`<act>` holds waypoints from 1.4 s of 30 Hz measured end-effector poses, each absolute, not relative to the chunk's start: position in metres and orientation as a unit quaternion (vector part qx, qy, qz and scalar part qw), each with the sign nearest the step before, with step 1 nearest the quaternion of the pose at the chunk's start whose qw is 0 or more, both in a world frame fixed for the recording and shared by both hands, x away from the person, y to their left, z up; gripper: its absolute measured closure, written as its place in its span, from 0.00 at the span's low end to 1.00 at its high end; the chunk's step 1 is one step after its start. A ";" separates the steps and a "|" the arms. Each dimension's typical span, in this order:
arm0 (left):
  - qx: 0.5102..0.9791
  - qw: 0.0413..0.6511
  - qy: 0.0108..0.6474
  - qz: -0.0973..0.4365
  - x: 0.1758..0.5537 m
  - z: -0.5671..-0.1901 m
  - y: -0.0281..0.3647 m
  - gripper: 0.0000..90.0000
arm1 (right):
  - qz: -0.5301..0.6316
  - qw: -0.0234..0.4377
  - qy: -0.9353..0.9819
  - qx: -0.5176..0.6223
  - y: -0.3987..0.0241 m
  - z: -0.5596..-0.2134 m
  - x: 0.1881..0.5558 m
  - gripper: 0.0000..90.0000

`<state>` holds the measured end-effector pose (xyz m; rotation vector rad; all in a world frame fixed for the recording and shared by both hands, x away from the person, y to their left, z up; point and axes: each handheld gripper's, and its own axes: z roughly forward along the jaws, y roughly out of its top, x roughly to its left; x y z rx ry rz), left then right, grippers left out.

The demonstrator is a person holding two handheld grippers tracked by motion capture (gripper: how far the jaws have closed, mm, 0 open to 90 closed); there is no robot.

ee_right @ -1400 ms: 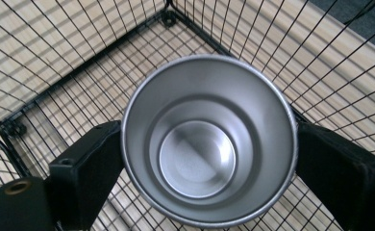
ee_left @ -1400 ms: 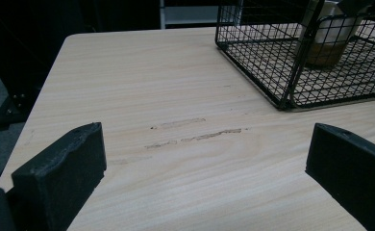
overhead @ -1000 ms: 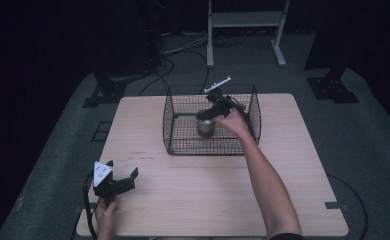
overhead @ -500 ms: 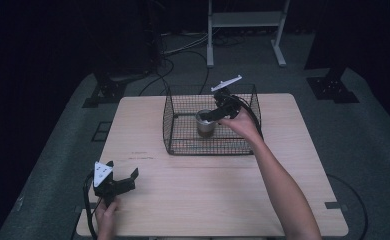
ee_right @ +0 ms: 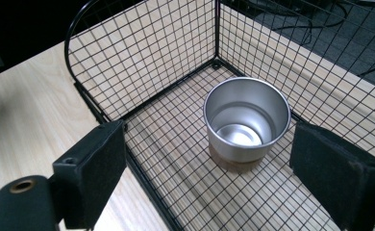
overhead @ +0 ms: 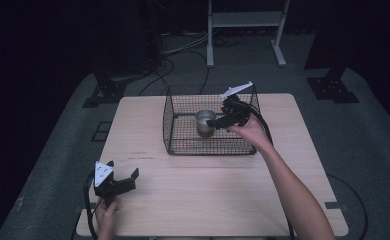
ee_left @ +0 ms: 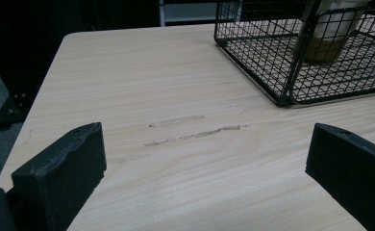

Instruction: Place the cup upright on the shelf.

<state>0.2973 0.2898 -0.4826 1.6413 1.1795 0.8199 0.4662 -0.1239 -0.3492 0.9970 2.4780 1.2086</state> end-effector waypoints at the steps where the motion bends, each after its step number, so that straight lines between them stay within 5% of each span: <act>1: 0.667 0.462 0.479 0.334 0.297 -0.483 0.290 0.00 | 0.410 0.106 0.841 0.336 -0.125 -0.349 0.465 0.13; 42: 0.670 0.458 0.478 0.336 0.298 -0.483 0.288 0.00 | 0.431 0.097 0.832 0.335 -0.177 -0.362 0.413 0.14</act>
